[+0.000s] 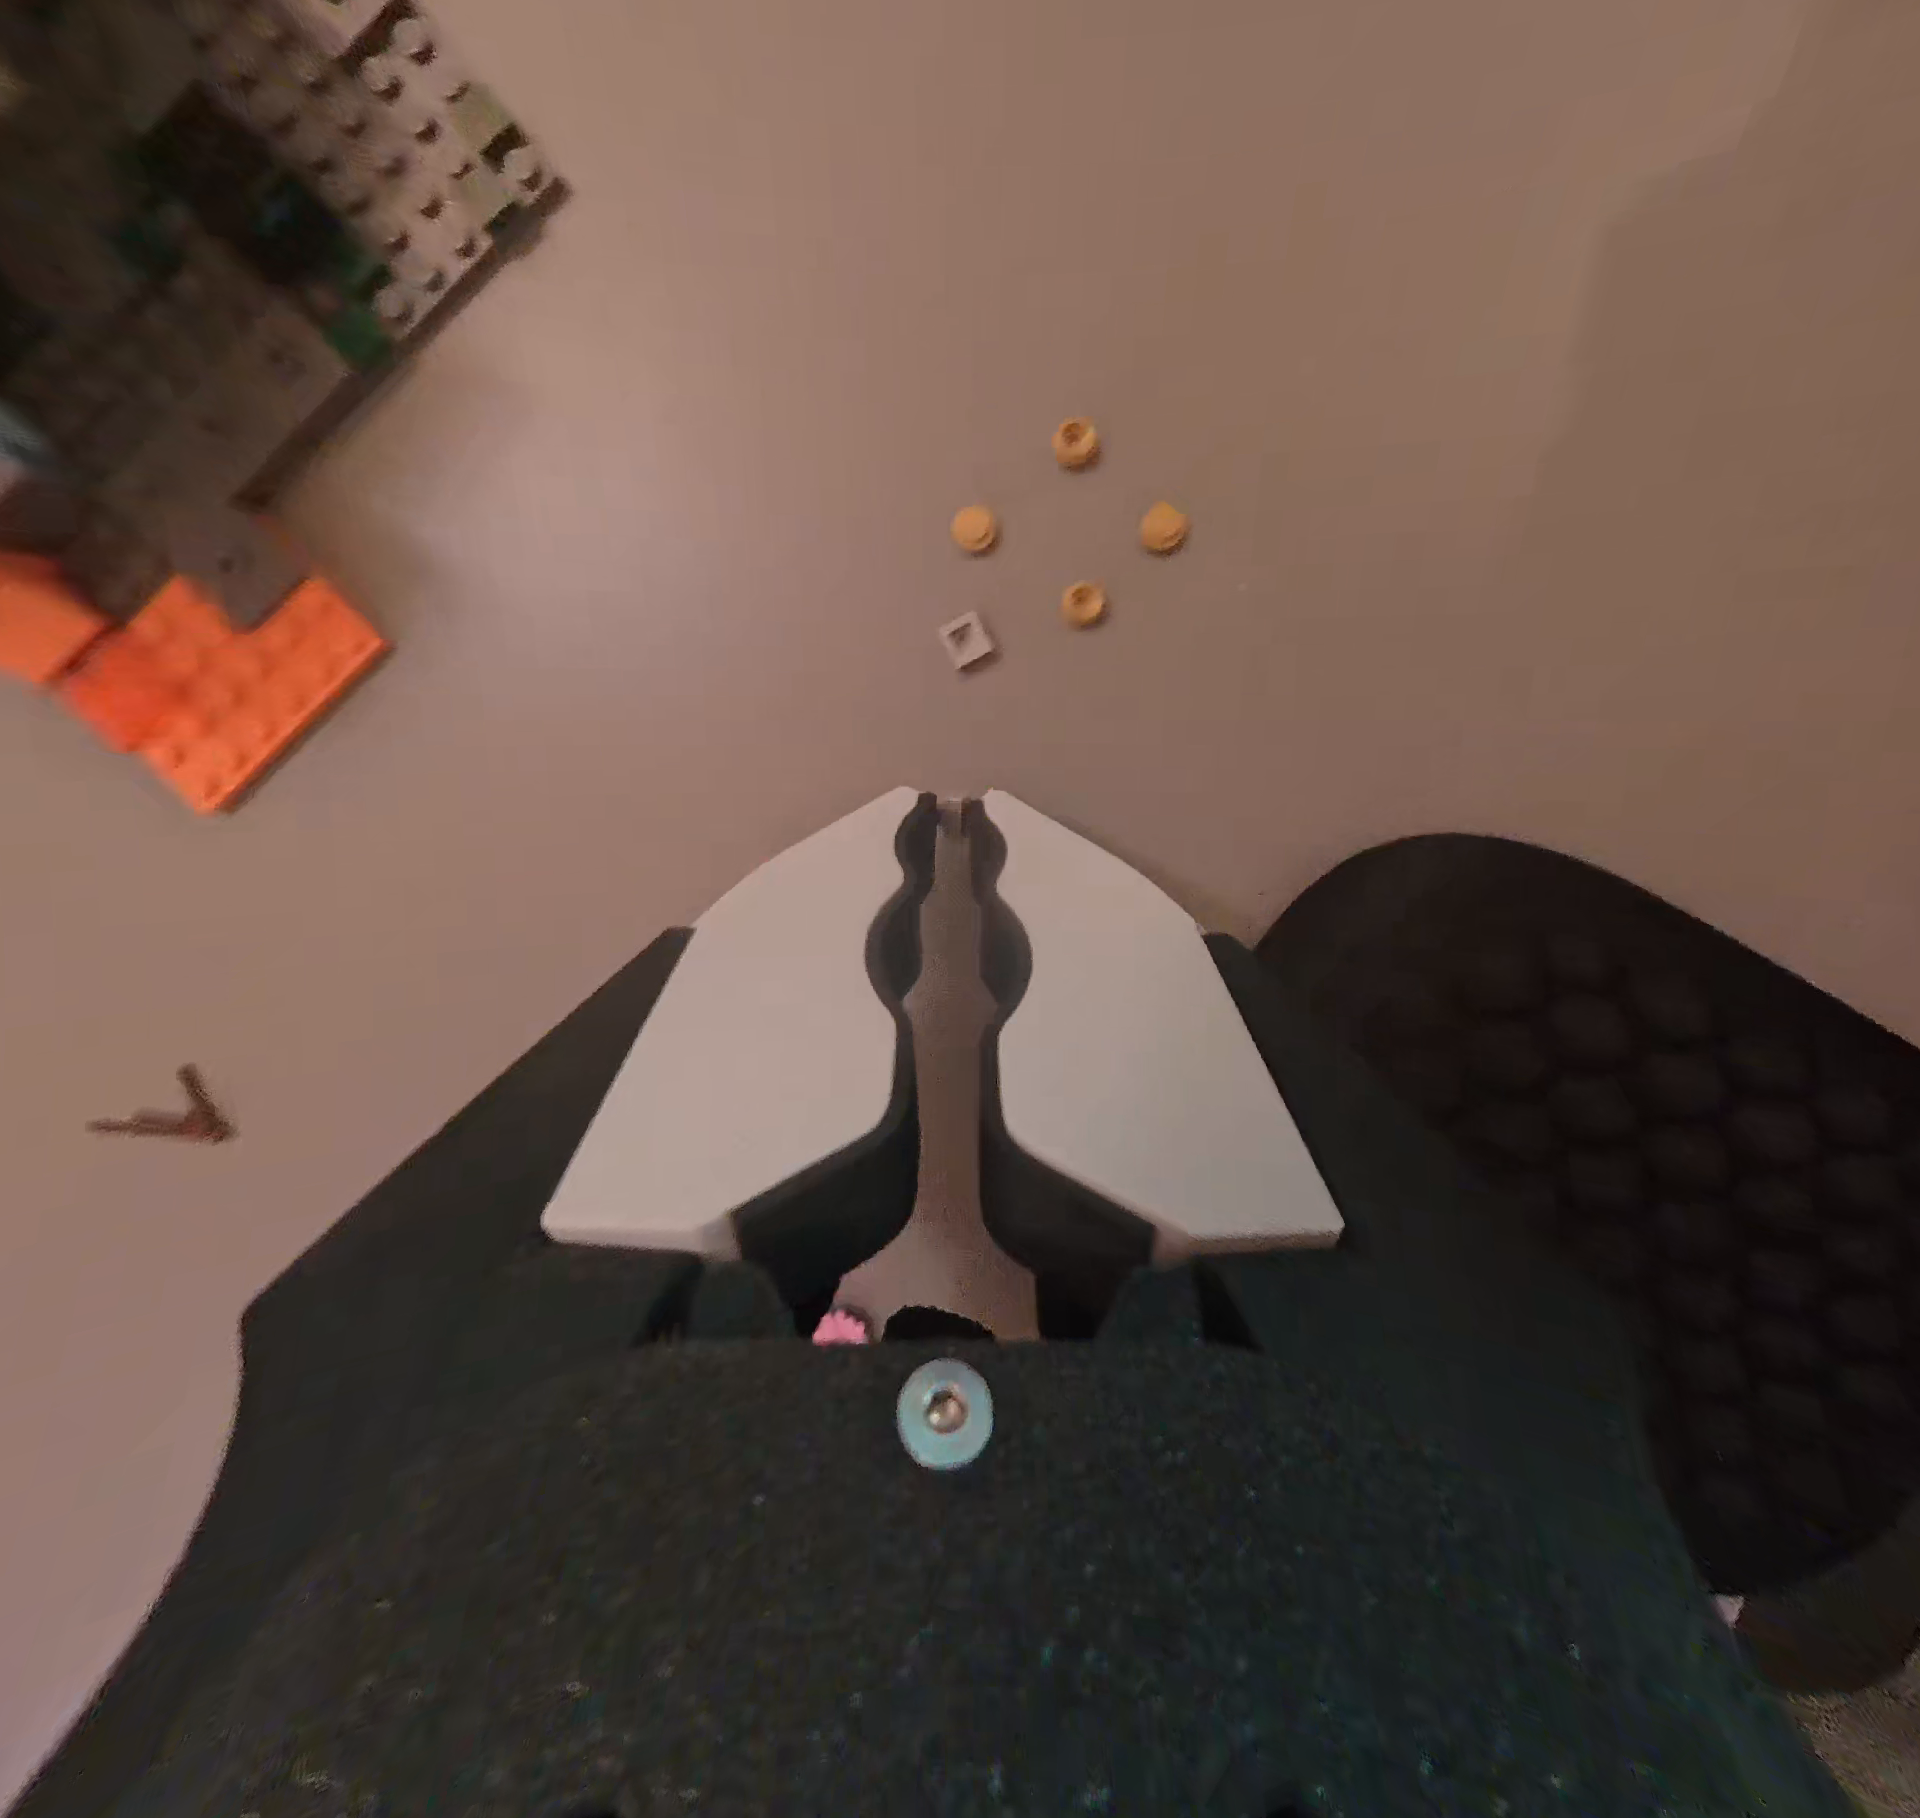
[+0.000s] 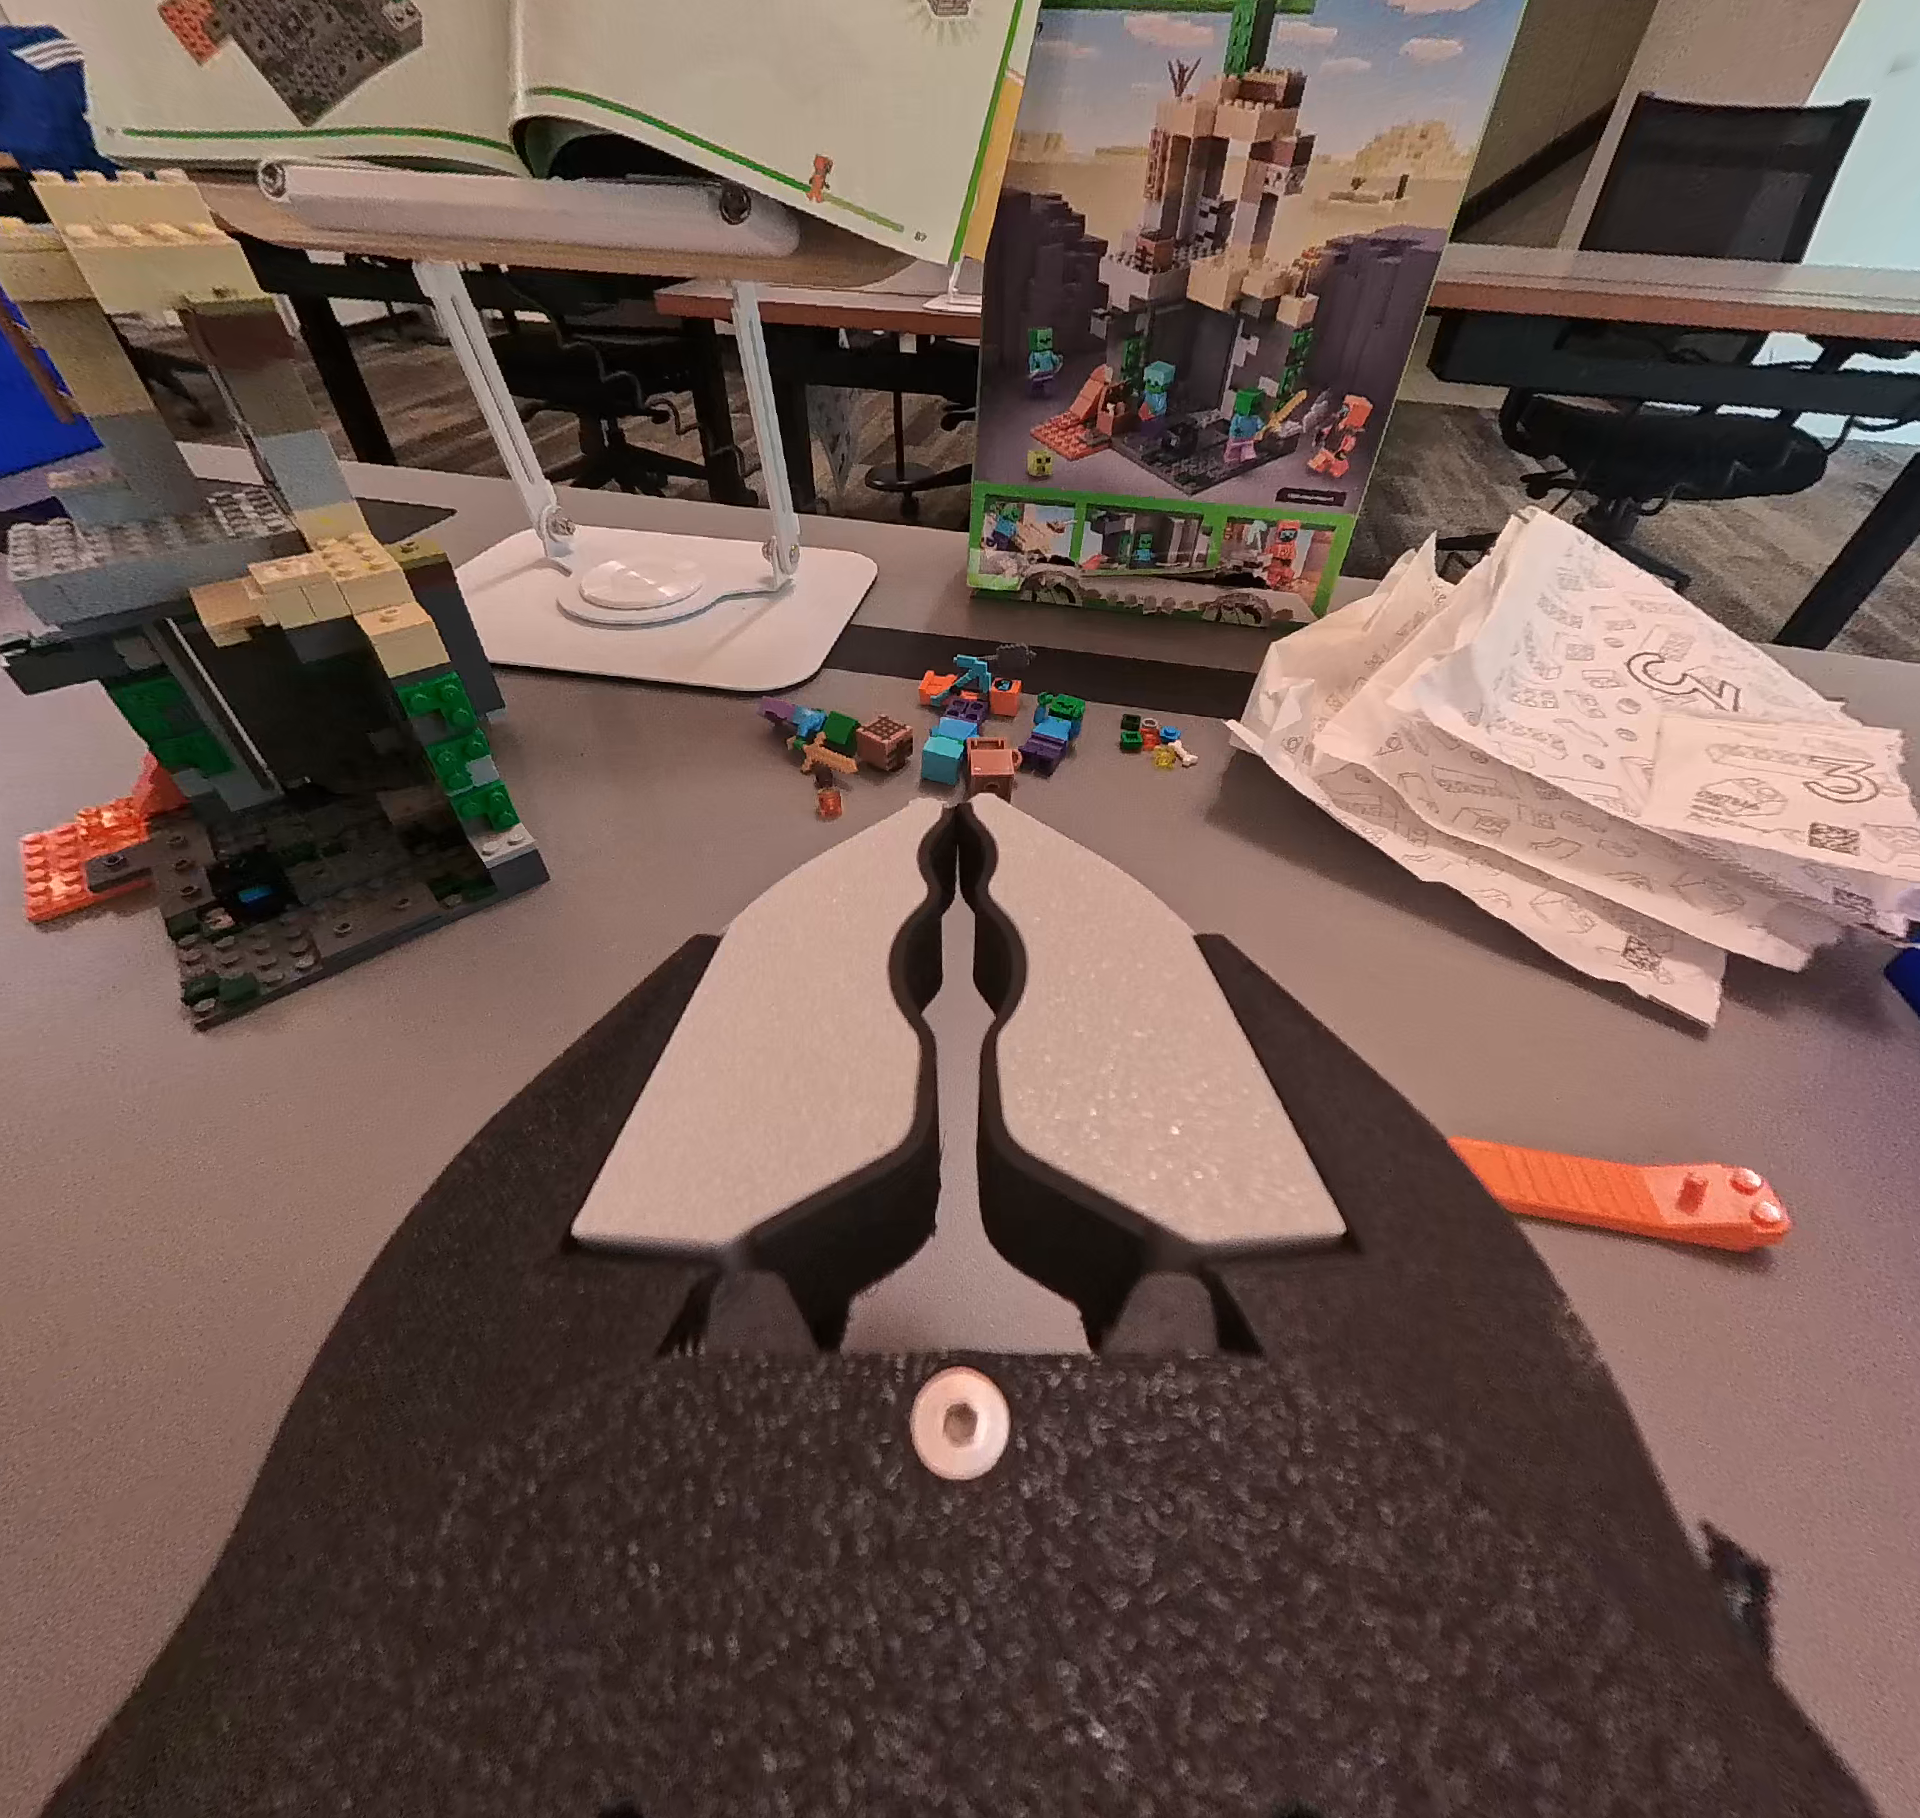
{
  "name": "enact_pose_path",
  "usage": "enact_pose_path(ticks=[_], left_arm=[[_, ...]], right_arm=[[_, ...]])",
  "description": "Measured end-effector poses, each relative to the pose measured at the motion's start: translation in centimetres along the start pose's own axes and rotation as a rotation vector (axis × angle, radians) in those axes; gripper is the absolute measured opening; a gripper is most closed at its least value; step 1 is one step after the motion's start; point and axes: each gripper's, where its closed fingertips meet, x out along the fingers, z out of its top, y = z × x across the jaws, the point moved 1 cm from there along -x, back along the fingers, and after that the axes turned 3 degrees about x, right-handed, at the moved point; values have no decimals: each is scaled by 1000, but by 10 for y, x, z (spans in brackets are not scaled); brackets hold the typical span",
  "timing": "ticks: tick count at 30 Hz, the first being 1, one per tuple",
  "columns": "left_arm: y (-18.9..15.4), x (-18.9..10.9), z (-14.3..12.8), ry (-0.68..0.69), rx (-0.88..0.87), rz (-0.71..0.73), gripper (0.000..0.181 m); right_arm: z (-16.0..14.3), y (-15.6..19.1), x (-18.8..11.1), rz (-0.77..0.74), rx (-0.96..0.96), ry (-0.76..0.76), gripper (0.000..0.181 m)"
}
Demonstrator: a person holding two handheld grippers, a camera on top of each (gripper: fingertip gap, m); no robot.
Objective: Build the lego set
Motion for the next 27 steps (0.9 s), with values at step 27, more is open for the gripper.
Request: enact_pose_path(ticks=[27], left_arm=[[102, -59, -135, 219, -370, 139, 19]], right_arm=[[0, 1, 0, 12, 11, 2, 0]])
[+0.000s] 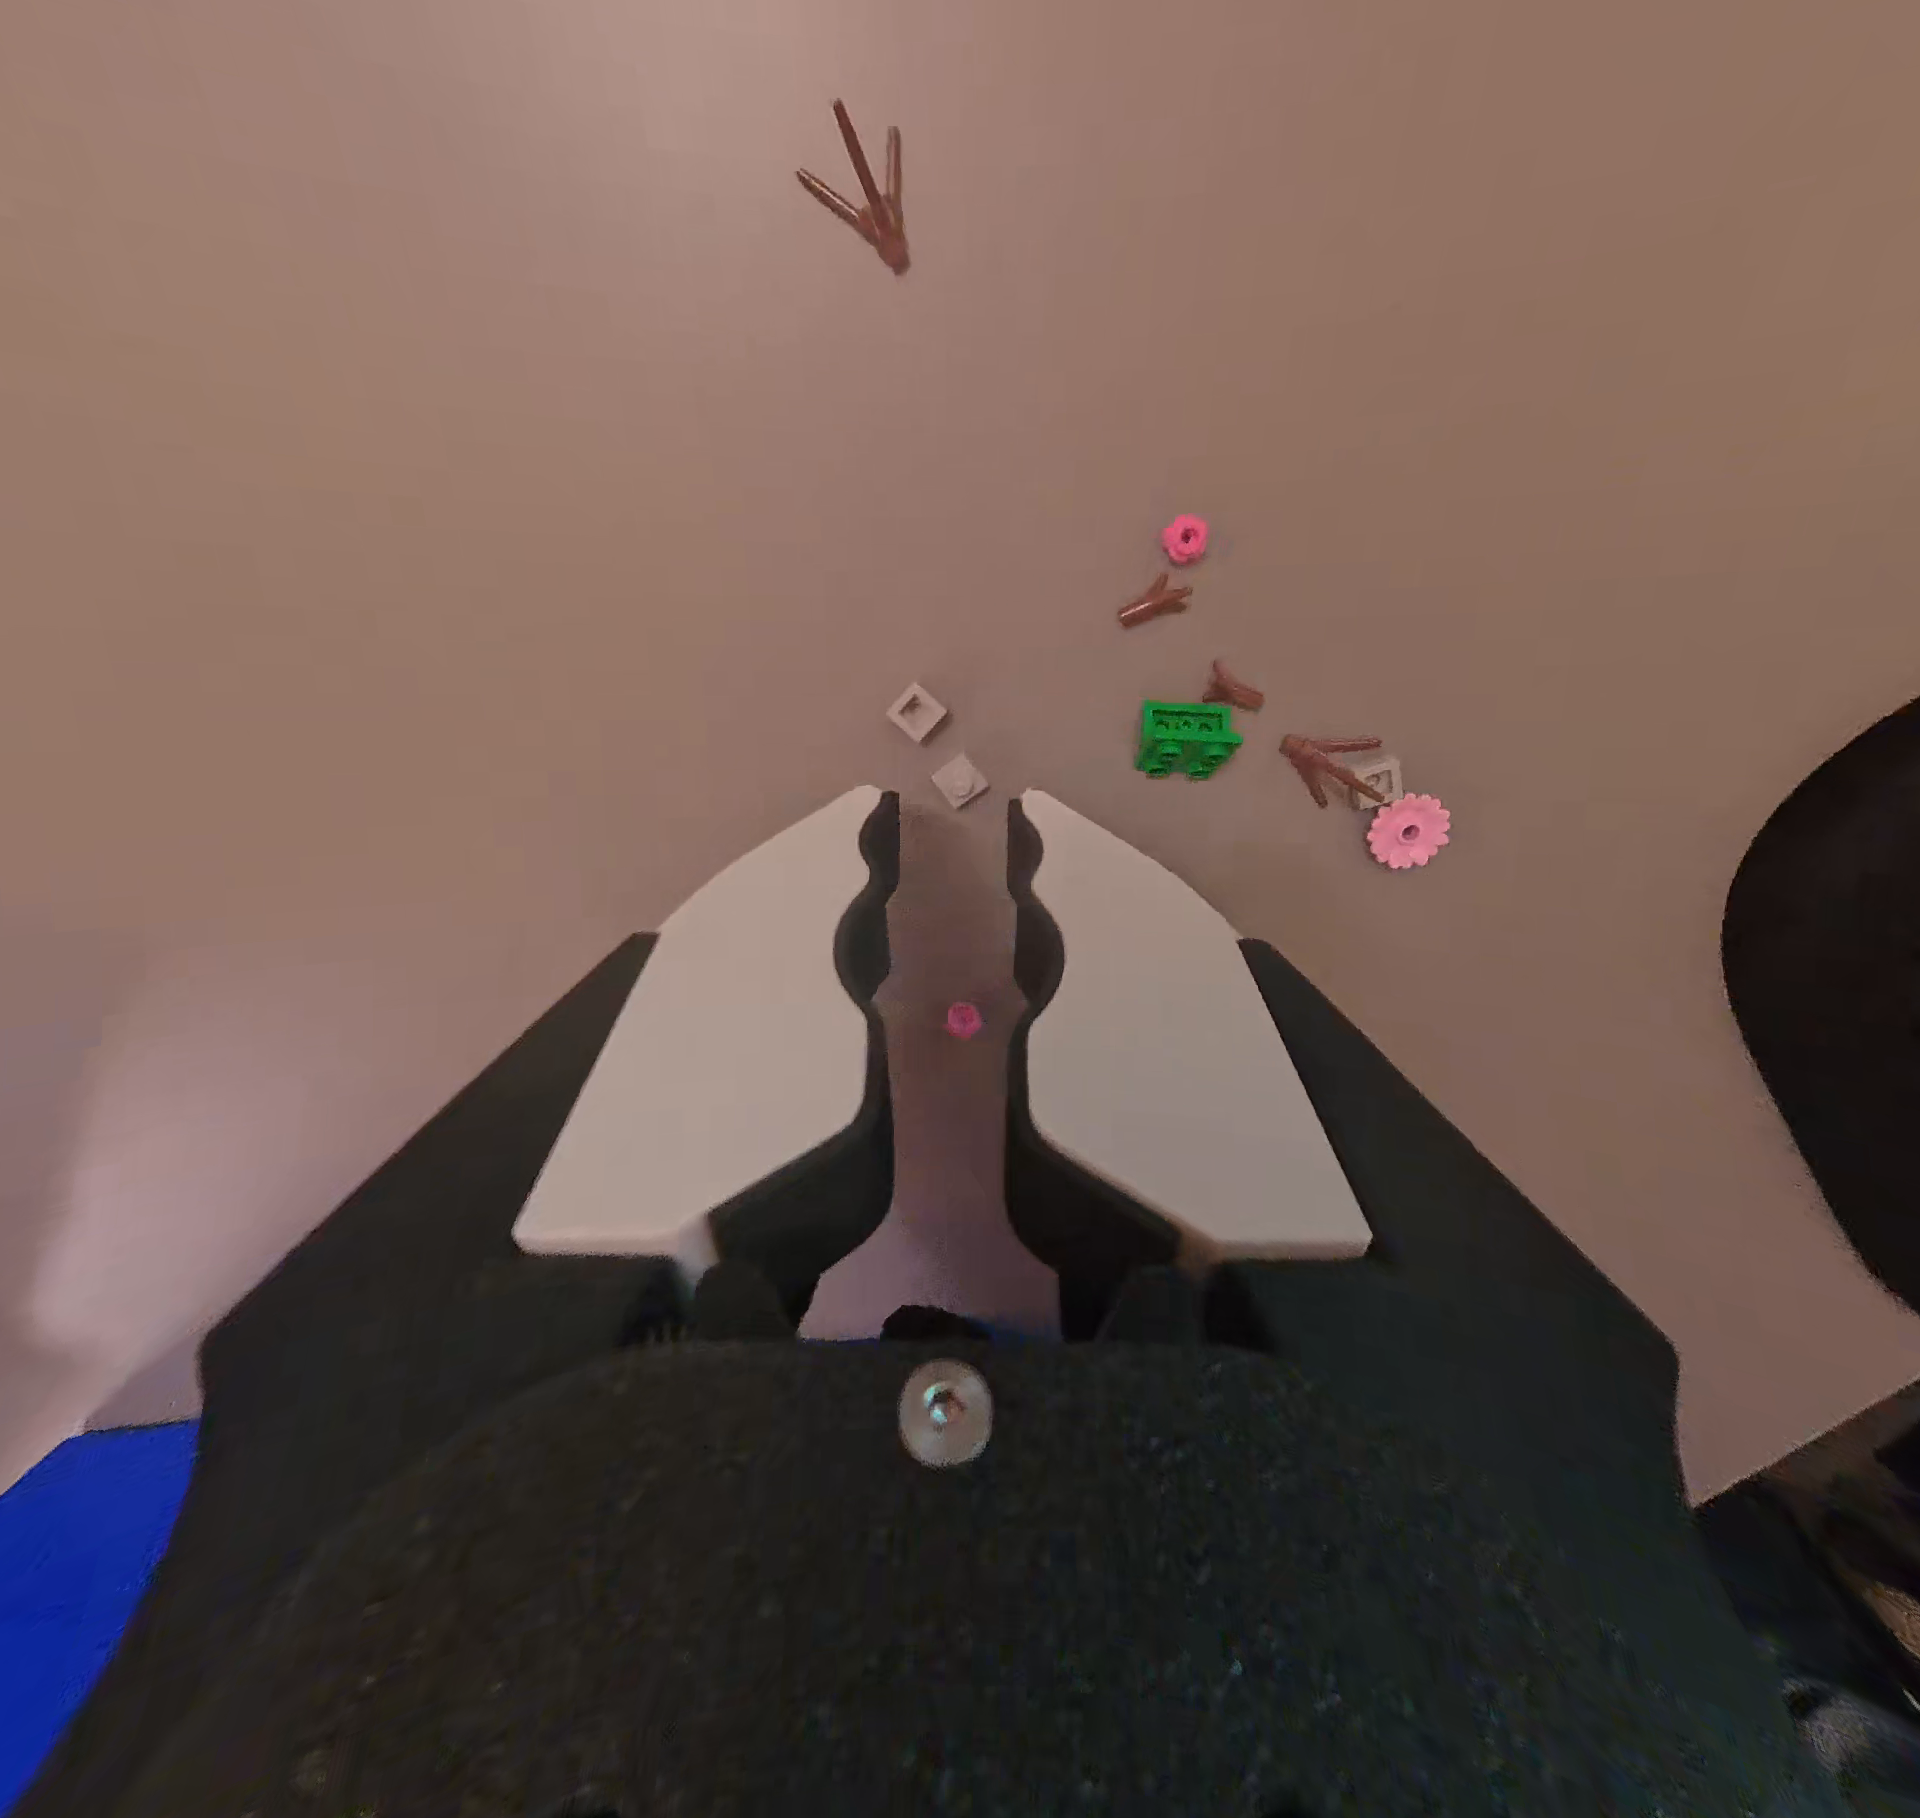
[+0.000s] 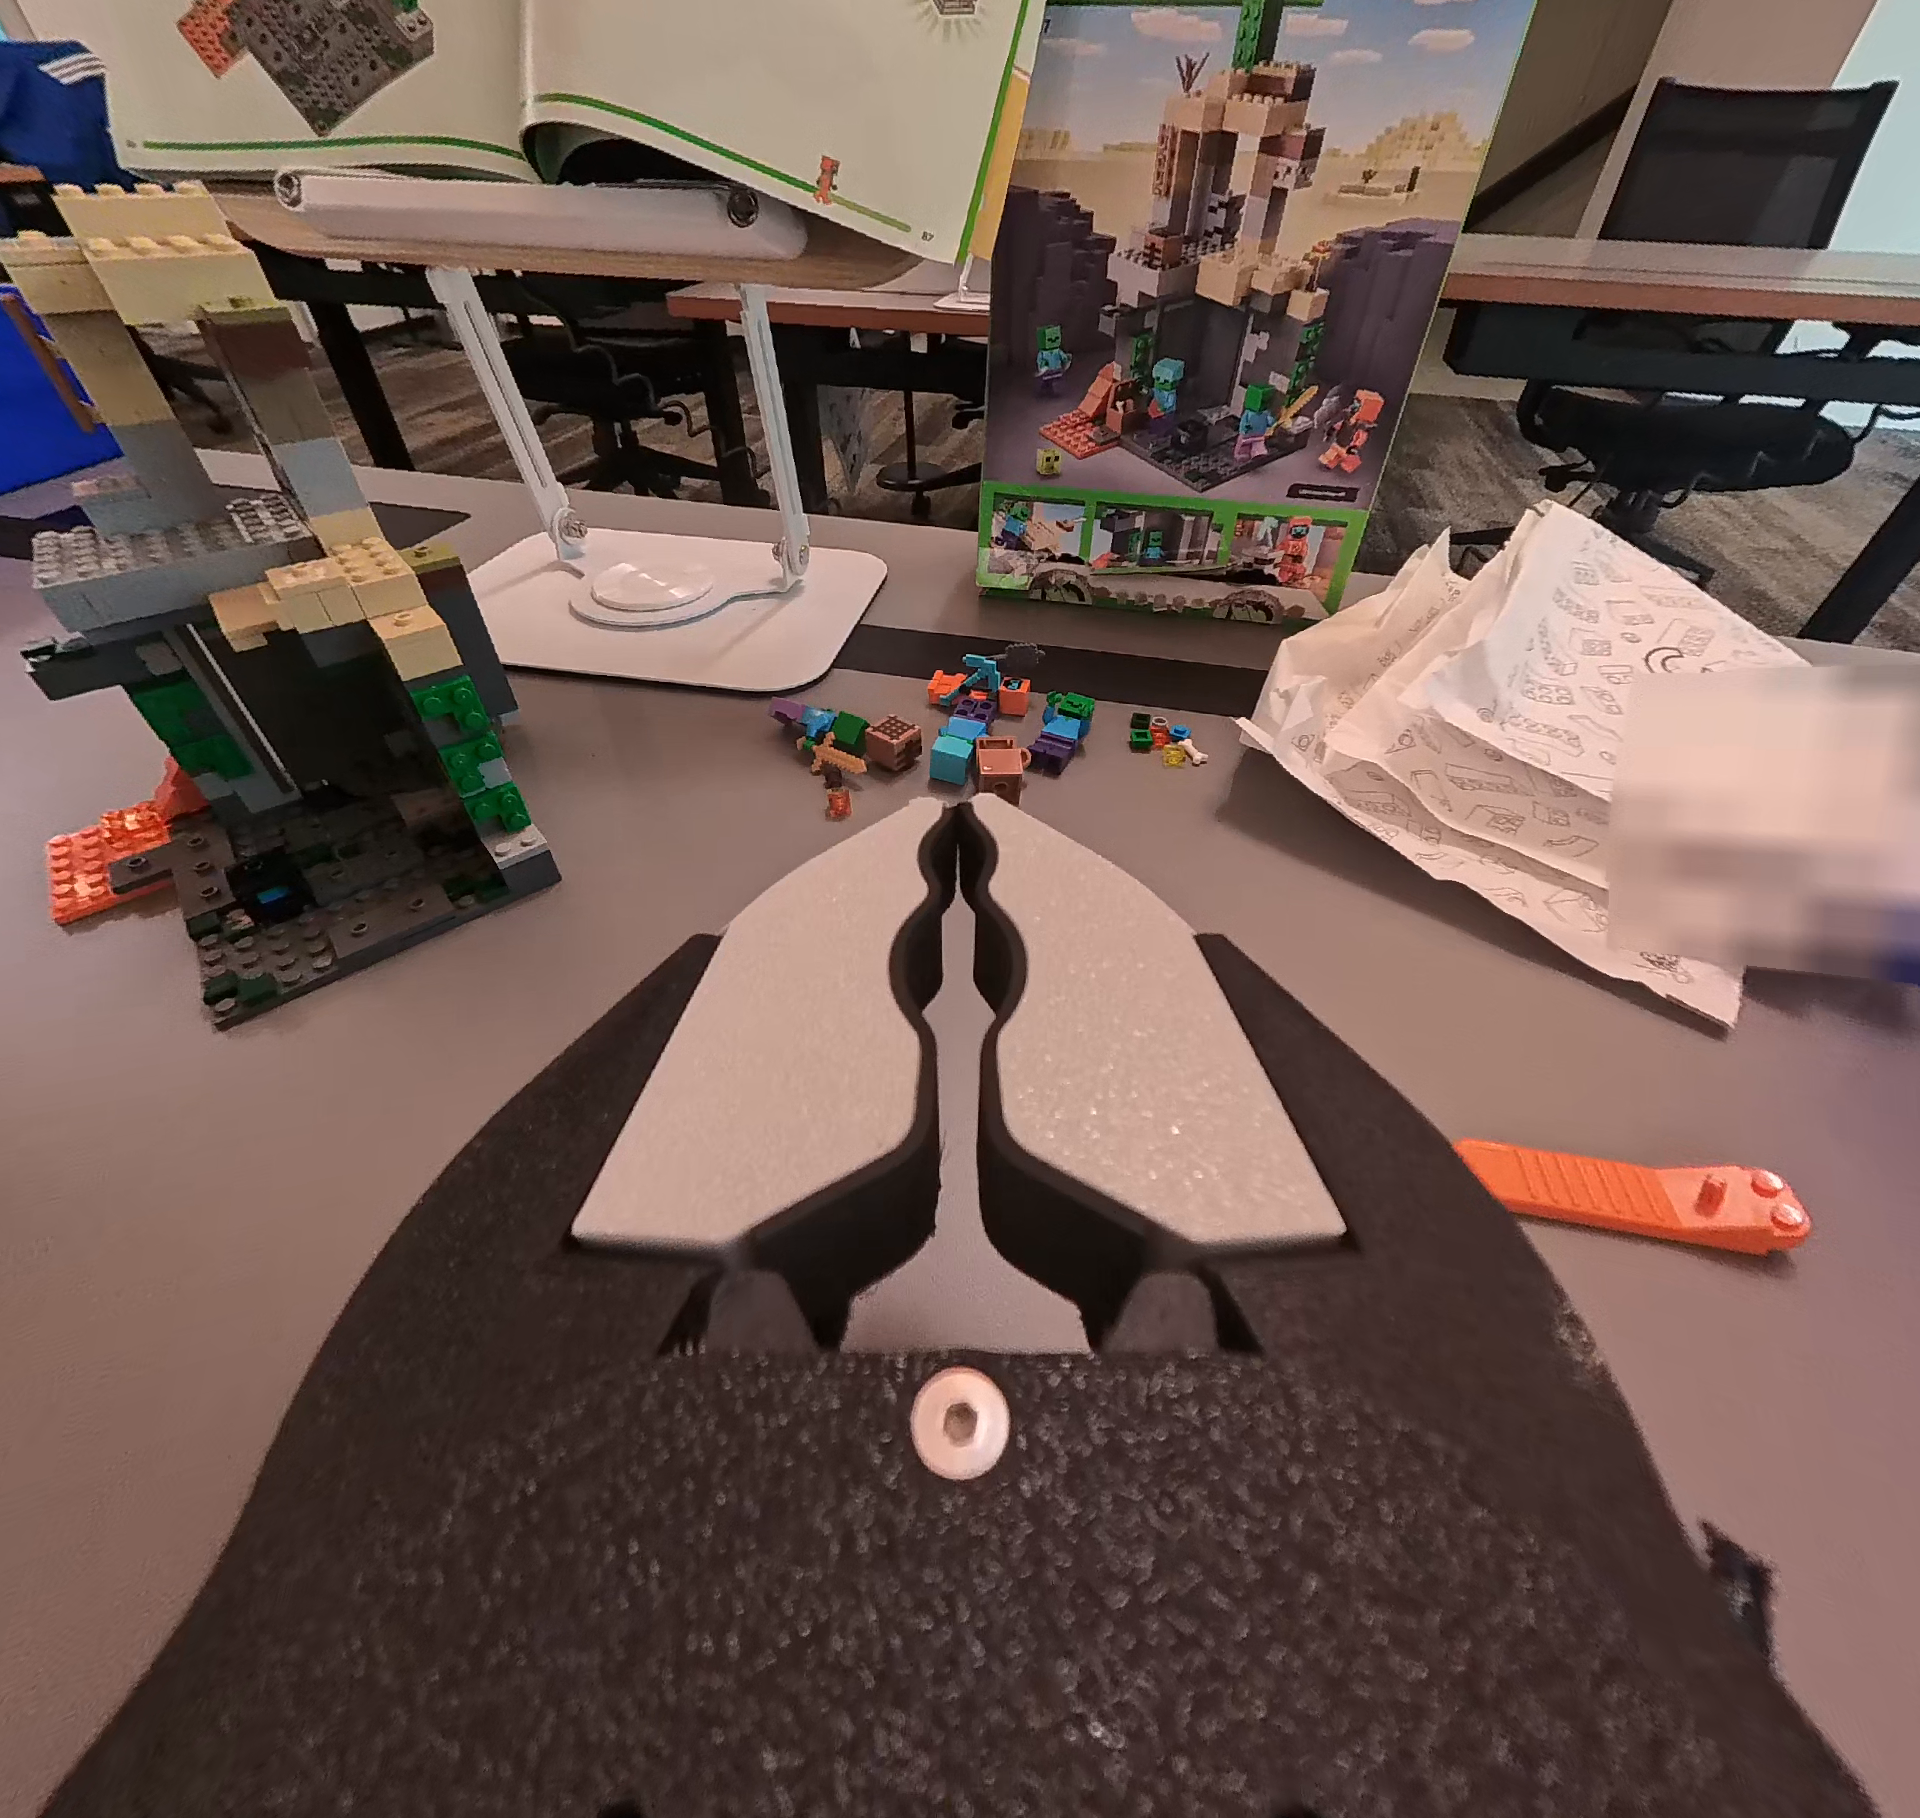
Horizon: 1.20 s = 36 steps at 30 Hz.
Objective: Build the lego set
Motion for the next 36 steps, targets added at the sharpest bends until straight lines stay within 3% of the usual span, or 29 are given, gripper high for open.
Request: enact_pose_path(ticks=[17, 21, 29, 36], left_arm=[[2, 11, 1, 20, 0, 2, 9], [-14, -7, 32, -65, 67, 19, 9], [-113, -3, 114, -149, 389, -58, 9], [-133, 21, 125, -70, 476, -112, 9]], right_arm=[[-1, 0, 1, 0, 0, 4, 0], [-1, 0, 1, 0, 0, 5, 0], [-1, 2, 0, 6, -6, 3, 0], [2, 0, -1, 3, -2, -4, 0]])
